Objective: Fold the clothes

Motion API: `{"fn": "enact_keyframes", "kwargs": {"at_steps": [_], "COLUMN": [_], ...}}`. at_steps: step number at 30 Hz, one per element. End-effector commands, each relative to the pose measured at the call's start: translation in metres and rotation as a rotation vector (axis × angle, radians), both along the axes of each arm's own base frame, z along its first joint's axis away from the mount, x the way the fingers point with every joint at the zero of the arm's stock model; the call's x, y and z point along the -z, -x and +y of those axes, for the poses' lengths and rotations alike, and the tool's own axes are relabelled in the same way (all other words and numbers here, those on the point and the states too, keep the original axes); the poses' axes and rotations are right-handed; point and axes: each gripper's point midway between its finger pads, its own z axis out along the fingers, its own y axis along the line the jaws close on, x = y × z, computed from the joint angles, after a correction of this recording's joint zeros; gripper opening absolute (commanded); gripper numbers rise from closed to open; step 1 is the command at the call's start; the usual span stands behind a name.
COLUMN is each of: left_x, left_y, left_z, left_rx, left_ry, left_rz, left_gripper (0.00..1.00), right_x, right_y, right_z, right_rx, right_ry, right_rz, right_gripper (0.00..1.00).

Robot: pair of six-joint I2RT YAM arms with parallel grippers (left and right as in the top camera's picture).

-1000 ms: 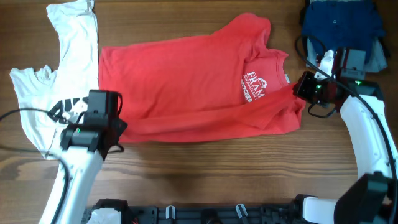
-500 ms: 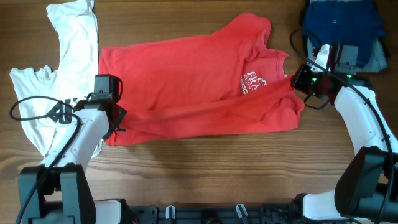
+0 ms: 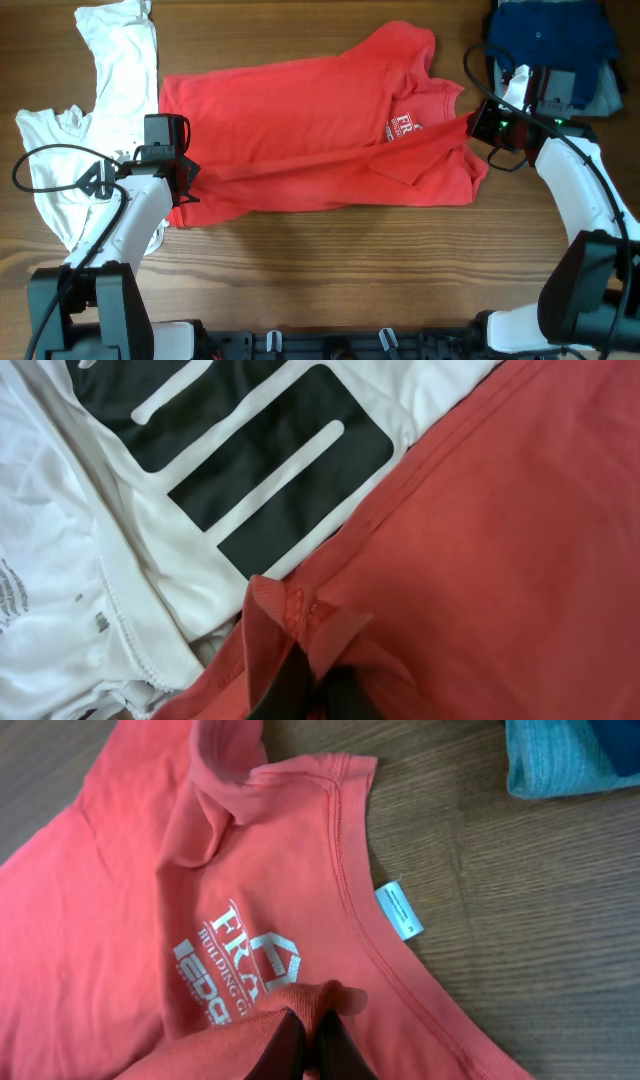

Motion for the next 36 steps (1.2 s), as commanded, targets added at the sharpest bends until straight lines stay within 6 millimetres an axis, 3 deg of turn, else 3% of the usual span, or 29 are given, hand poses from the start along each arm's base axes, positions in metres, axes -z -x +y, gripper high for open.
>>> {"fn": "enact_keyframes", "kwargs": {"at_steps": [1,10,16,17,18,19,20,22,23,27,32,36], "left_x": [0.001,0.0,-0.001,-0.001,-0.001,-0.001,-0.001,-0.001,-0.001,-0.01,-0.035,-0.042], "left_y": [0.003,0.001,0.0,0.0,0.001,0.001,0.0,0.0,0.0,-0.002,0.003,0.001], "left_z": [0.008,0.009,0.01,0.011,0.011,0.011,0.011,0.011,0.012,0.012,0.004,-0.012], "left_rx": [-0.008,-0.01,-0.013,-0.014,-0.014,-0.014,-0.014,-0.014,-0.016,0.045,0.069,0.182], "left_ry": [-0.034,-0.039,-0.047,-0.049,-0.049,-0.049,-0.049,-0.05,-0.055,-0.082,-0.04,0.021], "left_rz": [0.015,0.005,0.002,0.002,0.002,0.002,0.002,0.001,0.001,0.013,0.006,-0.01], "left_gripper": [0.04,0.04,0.05,0.11,0.3,0.43,0.7,0.94,1.0,1.0,1.0,1.0], "right_x": [0.009,0.024,0.032,0.033,0.033,0.032,0.031,0.029,0.026,0.009,-0.025,-0.03], "right_y": [-0.012,-0.032,-0.036,-0.036,-0.037,-0.037,-0.038,-0.04,-0.04,-0.034,-0.028,-0.024], "right_z": [0.008,0.031,0.027,0.026,0.025,0.025,0.025,0.026,0.028,0.036,0.037,0.037], "right_rx": [-0.035,-0.09,-0.078,-0.075,-0.074,-0.074,-0.074,-0.076,-0.084,-0.109,-0.113,-0.139], "right_ry": [0.009,0.013,0.033,0.041,0.043,0.043,0.044,0.039,0.028,-0.012,-0.007,0.011], "right_rz": [-0.002,-0.044,-0.044,-0.043,-0.043,-0.046,-0.051,-0.061,-0.065,-0.044,-0.058,-0.066], "right_gripper": [0.04,0.04,0.04,0.09,0.2,0.37,0.55,0.72,0.79,0.9,0.93,0.93]}}
